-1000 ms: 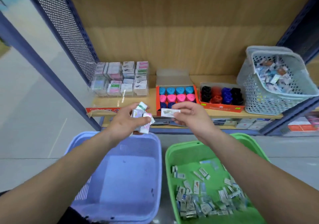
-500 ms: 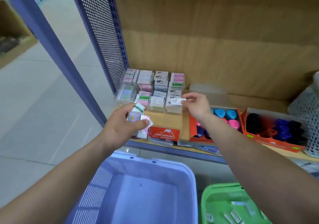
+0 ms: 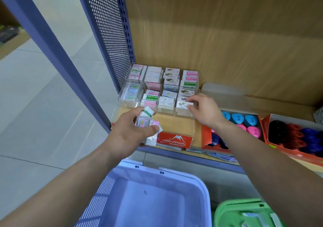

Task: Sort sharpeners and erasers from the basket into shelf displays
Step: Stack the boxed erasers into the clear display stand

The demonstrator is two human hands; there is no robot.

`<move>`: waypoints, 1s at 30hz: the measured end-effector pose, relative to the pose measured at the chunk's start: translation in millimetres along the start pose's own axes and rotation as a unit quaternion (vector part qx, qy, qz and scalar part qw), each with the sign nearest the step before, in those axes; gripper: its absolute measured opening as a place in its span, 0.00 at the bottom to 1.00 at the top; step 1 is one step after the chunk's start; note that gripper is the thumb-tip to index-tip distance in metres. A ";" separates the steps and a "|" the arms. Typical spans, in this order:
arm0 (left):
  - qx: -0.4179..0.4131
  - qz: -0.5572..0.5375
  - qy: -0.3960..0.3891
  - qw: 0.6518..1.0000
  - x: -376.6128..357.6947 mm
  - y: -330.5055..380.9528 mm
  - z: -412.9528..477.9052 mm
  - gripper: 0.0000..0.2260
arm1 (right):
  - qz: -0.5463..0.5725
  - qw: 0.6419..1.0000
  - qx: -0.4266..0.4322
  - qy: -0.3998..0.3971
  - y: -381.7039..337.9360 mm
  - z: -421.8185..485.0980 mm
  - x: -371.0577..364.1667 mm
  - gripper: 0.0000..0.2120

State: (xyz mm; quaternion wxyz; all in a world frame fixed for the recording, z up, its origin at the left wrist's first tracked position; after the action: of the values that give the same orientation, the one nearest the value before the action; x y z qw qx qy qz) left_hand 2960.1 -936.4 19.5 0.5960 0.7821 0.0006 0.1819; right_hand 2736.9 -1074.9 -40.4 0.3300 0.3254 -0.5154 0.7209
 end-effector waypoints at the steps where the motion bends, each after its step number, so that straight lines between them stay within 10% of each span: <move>1: 0.001 0.000 0.001 1.000 -0.1 0.6 -0.5 0.11 | 0.002 1.000 0.002 0.001 -0.6 -0.3 0.9 0.13; 16: 0.013 0.021 0.008 1.000 12.5 -13.8 4.5 0.12 | -0.091 0.985 -0.018 -0.143 -4.4 -33.9 -26.0 0.02; 30: -0.002 0.026 -0.004 1.000 10.0 -14.1 3.9 0.13 | -0.084 0.965 0.004 -0.248 -11.2 -53.0 -42.1 0.17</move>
State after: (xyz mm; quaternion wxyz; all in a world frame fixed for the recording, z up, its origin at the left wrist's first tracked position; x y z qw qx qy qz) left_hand 2973.6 -933.7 8.3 0.5927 0.7813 -0.0223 0.1944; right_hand 2763.2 -1027.3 -82.2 0.2495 0.5378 -0.5488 0.5893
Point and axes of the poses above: each hand's wrist, its own z-axis towards the middle knuckle, its own x-axis out of the back of the hand, y = z × x, the point moved 8 cm from there along z, towards the middle knuckle, and after that the axes turned 14 degrees about y, right-handed, at the moved point
